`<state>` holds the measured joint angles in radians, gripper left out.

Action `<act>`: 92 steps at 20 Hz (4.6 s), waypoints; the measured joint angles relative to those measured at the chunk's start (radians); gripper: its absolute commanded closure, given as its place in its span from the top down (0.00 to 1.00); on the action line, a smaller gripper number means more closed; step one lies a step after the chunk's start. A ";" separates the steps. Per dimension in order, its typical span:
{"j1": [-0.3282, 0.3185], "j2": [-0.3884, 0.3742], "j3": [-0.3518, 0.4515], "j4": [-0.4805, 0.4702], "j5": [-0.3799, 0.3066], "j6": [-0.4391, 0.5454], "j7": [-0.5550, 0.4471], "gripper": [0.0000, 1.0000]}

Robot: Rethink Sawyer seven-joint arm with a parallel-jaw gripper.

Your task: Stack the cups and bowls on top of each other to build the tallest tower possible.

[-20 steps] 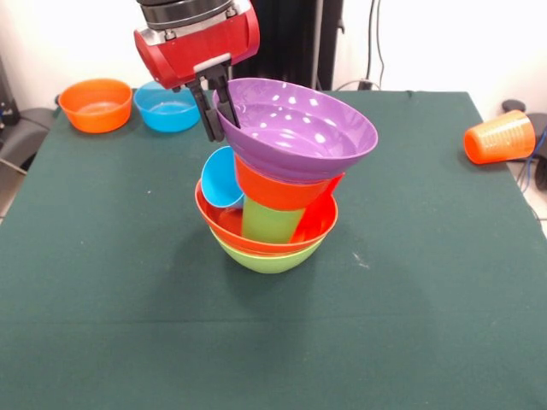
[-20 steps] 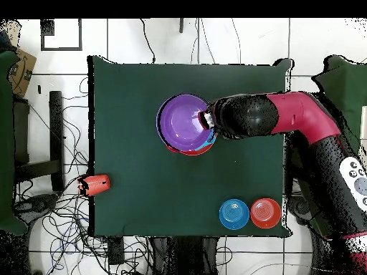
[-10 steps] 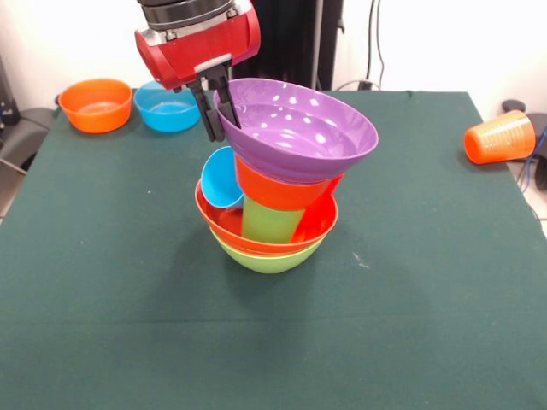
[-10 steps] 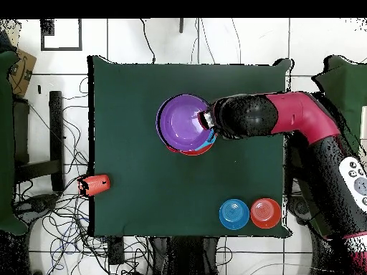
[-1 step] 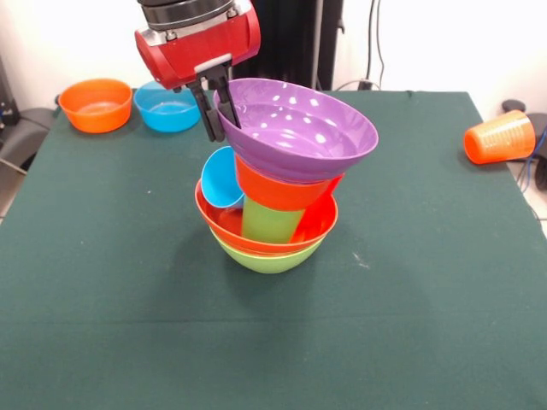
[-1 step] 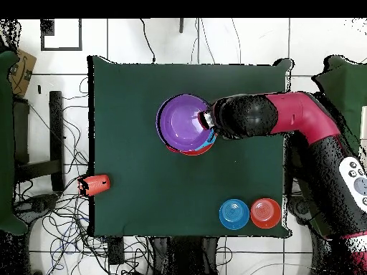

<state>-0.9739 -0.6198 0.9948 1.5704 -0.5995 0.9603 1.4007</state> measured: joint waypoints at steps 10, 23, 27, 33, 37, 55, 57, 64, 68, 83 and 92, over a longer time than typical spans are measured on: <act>0.000 0.001 -0.008 0.000 -0.001 0.000 0.000 1.00; 0.000 0.002 -0.012 0.002 -0.001 0.000 0.000 1.00; 0.000 0.003 -0.012 0.004 0.000 0.000 0.000 1.00; 0.000 0.004 -0.012 0.007 0.000 0.000 0.000 1.00; 0.000 0.004 -0.012 0.009 0.000 0.000 0.000 1.00; -0.004 -0.009 -0.012 0.022 0.008 0.000 0.000 1.00; -0.005 -0.014 -0.012 0.024 0.011 0.000 0.000 1.00; -0.012 -0.050 -0.010 0.046 0.034 0.002 0.000 1.00; -0.015 -0.073 -0.008 0.053 0.055 0.011 0.000 1.00; -0.043 -0.169 0.005 0.060 0.098 0.094 0.000 1.00; -0.091 -0.198 0.005 0.059 0.073 0.195 -0.003 1.00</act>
<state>-1.0647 -0.8175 0.9998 1.6298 -0.5263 1.1551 1.3978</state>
